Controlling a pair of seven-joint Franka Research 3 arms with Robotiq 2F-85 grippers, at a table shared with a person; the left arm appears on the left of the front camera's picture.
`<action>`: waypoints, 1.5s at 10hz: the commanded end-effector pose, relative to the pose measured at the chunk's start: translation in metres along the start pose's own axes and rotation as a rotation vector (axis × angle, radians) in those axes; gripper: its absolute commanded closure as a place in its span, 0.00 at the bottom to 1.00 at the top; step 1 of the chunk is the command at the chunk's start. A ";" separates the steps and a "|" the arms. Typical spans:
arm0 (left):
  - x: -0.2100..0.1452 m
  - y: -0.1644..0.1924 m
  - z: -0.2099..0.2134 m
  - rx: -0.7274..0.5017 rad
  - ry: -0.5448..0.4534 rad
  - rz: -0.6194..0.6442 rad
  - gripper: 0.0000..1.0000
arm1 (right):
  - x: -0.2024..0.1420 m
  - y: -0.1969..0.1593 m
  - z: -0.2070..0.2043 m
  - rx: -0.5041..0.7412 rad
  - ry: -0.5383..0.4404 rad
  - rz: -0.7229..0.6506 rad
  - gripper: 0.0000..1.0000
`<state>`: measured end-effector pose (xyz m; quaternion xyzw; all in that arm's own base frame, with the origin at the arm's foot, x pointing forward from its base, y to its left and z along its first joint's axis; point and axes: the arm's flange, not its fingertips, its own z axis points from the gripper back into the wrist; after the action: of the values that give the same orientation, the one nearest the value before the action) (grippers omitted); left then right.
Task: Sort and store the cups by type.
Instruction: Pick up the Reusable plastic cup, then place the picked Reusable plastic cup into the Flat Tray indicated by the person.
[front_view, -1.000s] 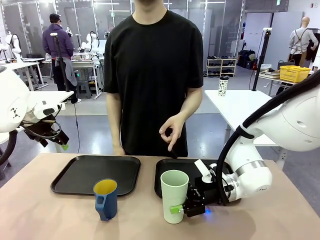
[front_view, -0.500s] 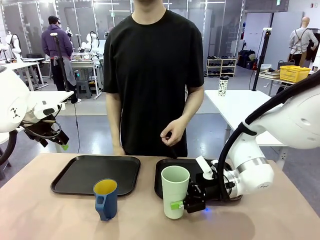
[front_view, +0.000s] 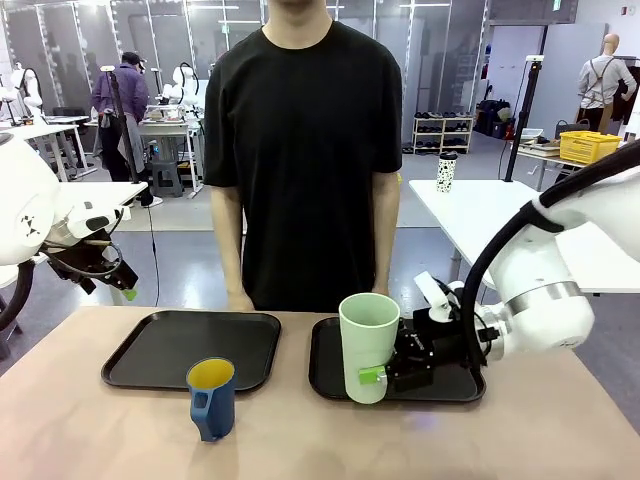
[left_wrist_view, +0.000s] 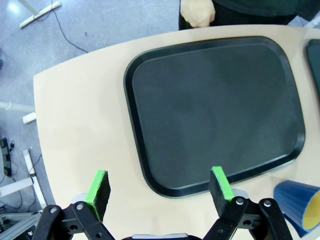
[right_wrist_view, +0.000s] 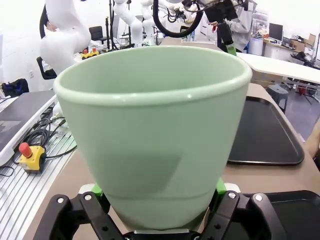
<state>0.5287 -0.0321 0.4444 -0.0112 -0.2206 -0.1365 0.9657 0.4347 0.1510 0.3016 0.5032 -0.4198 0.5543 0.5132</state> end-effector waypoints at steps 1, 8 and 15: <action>-0.001 0.001 0.002 -0.004 -0.003 0.004 0.00 | 0.005 0.006 0.004 -0.013 0.011 -0.021 0.47; -0.001 0.001 0.002 -0.004 -0.003 0.004 0.00 | 0.005 0.003 0.004 -0.009 0.001 0.003 0.47; -0.001 0.001 0.002 -0.004 -0.003 0.004 0.00 | 0.005 0.003 0.004 -0.009 0.001 0.003 0.47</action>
<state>0.5287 -0.0321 0.4445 -0.0112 -0.2206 -0.1365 0.9657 0.4319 0.1467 0.3065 0.4992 -0.4215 0.5524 0.5177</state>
